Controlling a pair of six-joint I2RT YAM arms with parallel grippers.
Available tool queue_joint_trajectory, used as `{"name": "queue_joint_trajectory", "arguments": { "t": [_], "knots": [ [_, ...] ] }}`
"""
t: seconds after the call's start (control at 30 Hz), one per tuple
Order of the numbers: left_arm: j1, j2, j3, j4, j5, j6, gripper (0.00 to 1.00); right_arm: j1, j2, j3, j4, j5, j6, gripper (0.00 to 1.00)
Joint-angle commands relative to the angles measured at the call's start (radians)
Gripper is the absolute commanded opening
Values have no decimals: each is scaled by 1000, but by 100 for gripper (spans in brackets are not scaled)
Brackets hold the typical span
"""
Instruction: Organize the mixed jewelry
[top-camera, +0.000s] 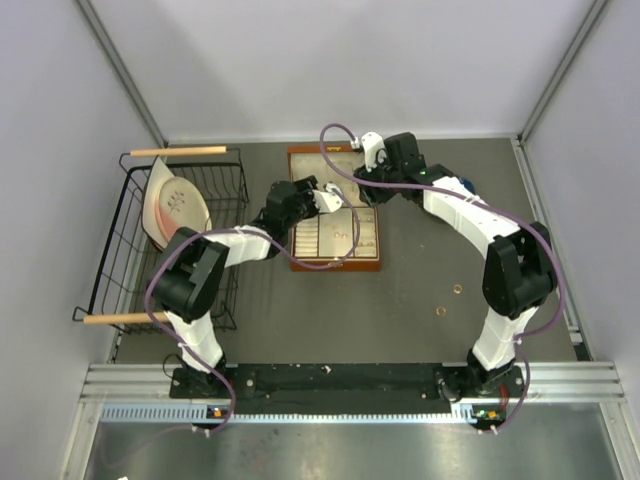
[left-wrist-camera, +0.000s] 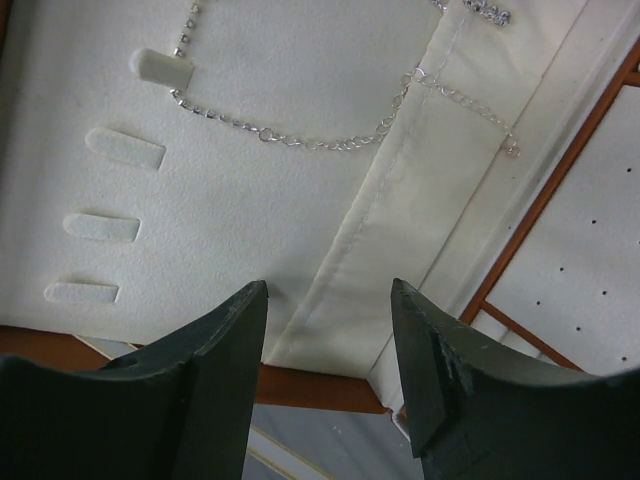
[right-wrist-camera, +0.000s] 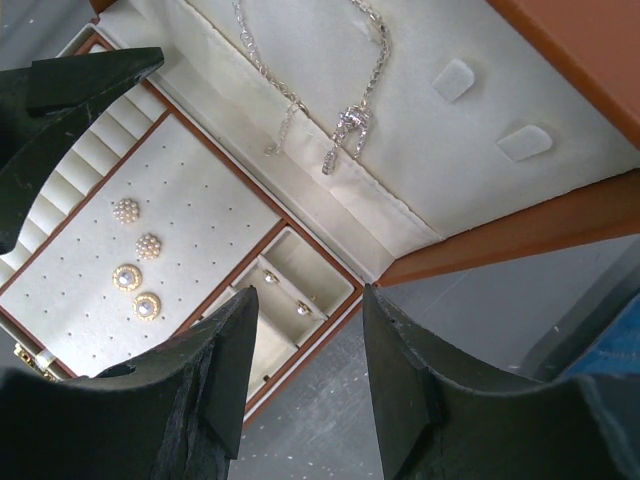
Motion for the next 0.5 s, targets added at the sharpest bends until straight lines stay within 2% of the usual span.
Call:
{"name": "queue_joint_trajectory", "arguments": {
  "t": [0.0, 0.17, 0.3, 0.4, 0.43, 0.47],
  "knots": [
    [4, 33, 50, 83, -26, 40, 59, 10, -31, 7, 45, 9, -2, 47],
    [4, 70, 62, 109, -47, 70, 59, 10, -38, -7, 50, 7, -4, 46],
    [4, 90, 70, 112, -47, 77, 55, 8, -44, -16, 53, 10, -2, 46],
    [3, 95, 67, 109, -39, 70, 42, 8, -51, -27, 59, 16, -2, 46],
    [3, 95, 65, 103, -36, 72, 34, 7, -54, -31, 59, 18, -2, 46],
    [4, 93, 64, 103, -33, 72, 31, 7, -54, -33, 62, 19, -2, 46]
  ]
}}
